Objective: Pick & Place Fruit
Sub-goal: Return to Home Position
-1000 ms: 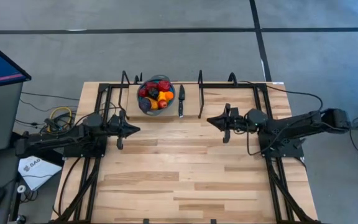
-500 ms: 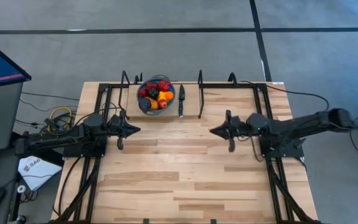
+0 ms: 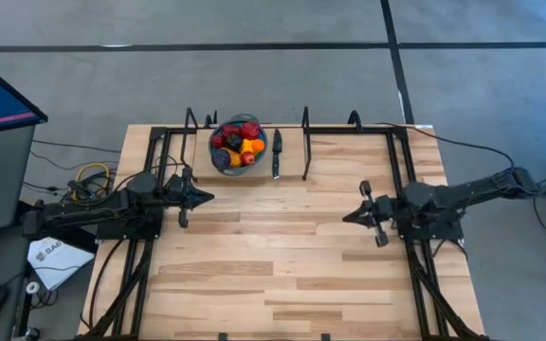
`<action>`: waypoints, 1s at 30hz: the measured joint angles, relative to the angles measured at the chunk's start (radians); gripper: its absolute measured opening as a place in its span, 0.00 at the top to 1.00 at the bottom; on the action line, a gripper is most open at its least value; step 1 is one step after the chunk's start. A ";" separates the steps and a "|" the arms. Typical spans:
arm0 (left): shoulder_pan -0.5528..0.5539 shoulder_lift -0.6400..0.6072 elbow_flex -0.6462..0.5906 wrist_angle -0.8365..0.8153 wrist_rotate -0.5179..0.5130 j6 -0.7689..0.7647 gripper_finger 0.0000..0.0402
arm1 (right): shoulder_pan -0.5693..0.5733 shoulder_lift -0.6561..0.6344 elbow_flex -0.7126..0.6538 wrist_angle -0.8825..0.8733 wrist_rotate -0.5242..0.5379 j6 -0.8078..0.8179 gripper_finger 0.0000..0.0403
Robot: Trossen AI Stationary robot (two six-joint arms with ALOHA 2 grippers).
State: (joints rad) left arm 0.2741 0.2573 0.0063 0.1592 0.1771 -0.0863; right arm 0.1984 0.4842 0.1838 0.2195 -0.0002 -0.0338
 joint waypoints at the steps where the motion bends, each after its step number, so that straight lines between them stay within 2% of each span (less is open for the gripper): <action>1: 0.000 0.000 0.000 0.000 0.000 0.000 1.00 | 0.006 -0.044 -0.022 0.009 0.000 0.000 1.00; 4: 0.000 0.000 0.000 0.001 0.000 0.000 1.00 | 0.010 -0.159 -0.072 0.011 0.001 -0.004 1.00; 10: 0.000 0.000 0.000 0.006 0.000 0.000 1.00 | 0.007 -0.306 -0.171 0.034 0.001 -0.022 1.00; 16: 0.000 0.000 0.000 0.007 0.000 0.000 1.00 | -0.061 -0.477 -0.176 -0.082 0.000 -0.018 1.00; 22: 0.000 0.005 0.000 0.016 0.000 0.000 1.00 | -0.164 -0.481 -0.176 -0.158 0.001 0.003 1.00; 25: 0.000 0.012 0.000 0.021 0.000 0.000 1.00 | -0.166 -0.481 -0.176 -0.205 0.001 0.101 1.00; 30: 0.000 0.013 0.000 0.025 0.000 0.000 1.00 | -0.129 -0.481 -0.177 -0.206 0.001 0.039 1.00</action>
State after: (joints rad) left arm 0.2737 0.2704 0.0063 0.1839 0.1768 -0.0864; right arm 0.0697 0.0029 0.0071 0.0132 0.0006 0.0049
